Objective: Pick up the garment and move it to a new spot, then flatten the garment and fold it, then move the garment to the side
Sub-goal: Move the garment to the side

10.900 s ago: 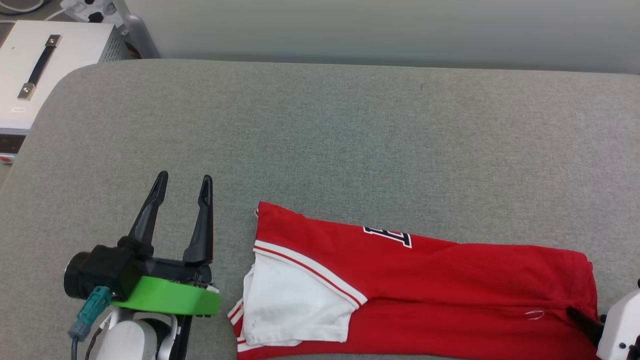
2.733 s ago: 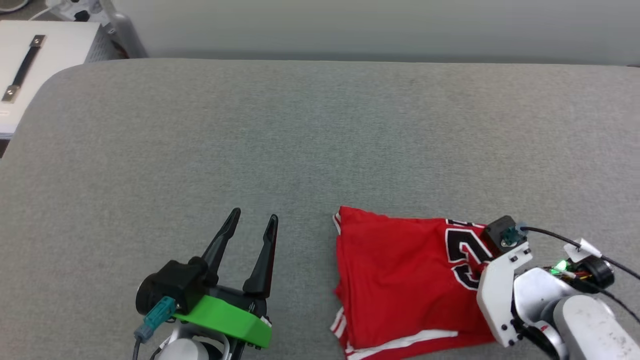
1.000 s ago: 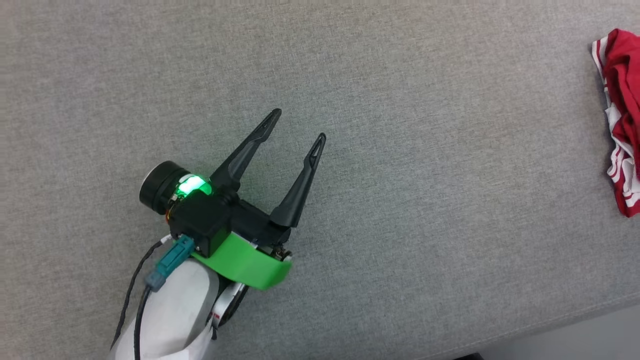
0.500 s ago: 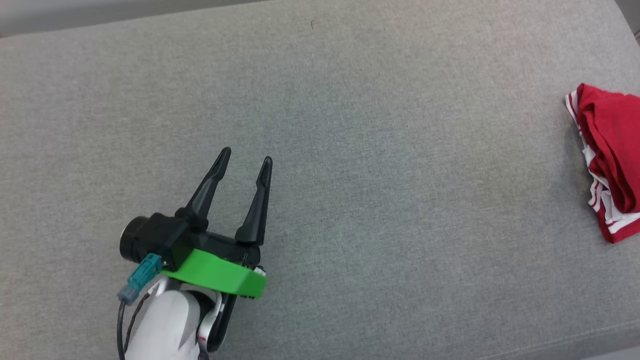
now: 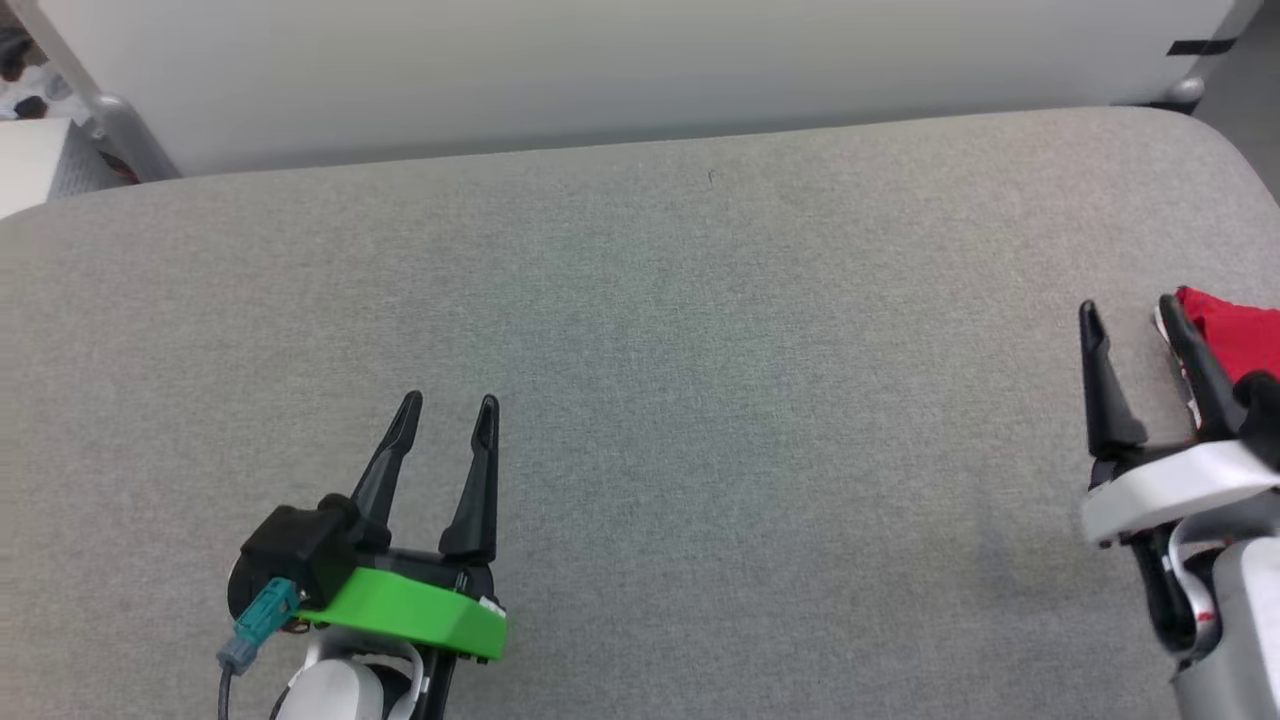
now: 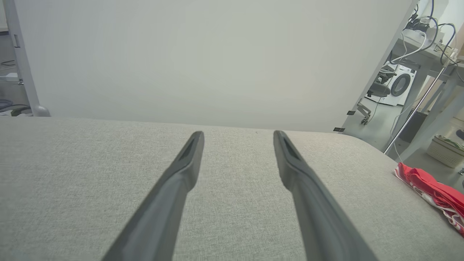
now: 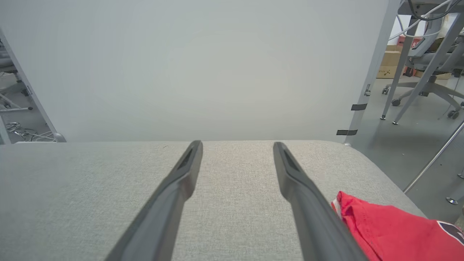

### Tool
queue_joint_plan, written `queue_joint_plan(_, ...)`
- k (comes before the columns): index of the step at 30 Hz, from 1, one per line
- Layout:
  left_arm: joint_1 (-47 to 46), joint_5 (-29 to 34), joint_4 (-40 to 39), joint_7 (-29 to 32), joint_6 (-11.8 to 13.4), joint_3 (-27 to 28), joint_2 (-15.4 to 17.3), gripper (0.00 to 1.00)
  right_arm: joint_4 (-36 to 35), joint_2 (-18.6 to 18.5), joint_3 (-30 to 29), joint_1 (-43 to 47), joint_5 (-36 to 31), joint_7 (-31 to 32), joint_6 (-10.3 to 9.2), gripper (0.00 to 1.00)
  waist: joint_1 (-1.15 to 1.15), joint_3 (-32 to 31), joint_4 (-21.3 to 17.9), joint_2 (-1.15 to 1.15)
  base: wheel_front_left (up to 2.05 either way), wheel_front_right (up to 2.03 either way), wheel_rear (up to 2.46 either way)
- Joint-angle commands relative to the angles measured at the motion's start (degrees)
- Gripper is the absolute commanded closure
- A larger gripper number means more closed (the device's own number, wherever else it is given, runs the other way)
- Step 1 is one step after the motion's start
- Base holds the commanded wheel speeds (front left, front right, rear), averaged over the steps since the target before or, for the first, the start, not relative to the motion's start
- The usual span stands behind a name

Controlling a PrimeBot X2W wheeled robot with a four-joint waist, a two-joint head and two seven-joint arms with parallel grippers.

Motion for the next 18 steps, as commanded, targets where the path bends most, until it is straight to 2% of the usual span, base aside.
queue_joint_plan(1,1.1,-0.2,0.4,-0.3,-0.2,0.6,-0.3,0.0,-1.0,1.2,0.1,1.8,0.6,-0.9,-0.09,0.0,0.01,-2.6,2.2,0.0,0.0,0.0,0.0)
queue_joint_plan(8,3.5,1.3,1.6,-0.3,-0.2,2.5,-1.4,0.0,-3.7,6.3,0.2,8.9,0.5,-2.7,-0.09,0.0,0.01,-4.3,3.0,0.0,0.0,0.0,0.0)
queue_joint_plan(18,6.0,4.1,3.3,-0.3,-0.2,4.5,-2.4,0.0,-3.7,9.3,1.6,14.0,-2.4,-3.3,-0.09,0.0,0.01,-6.1,3.7,0.0,0.0,0.0,0.0)
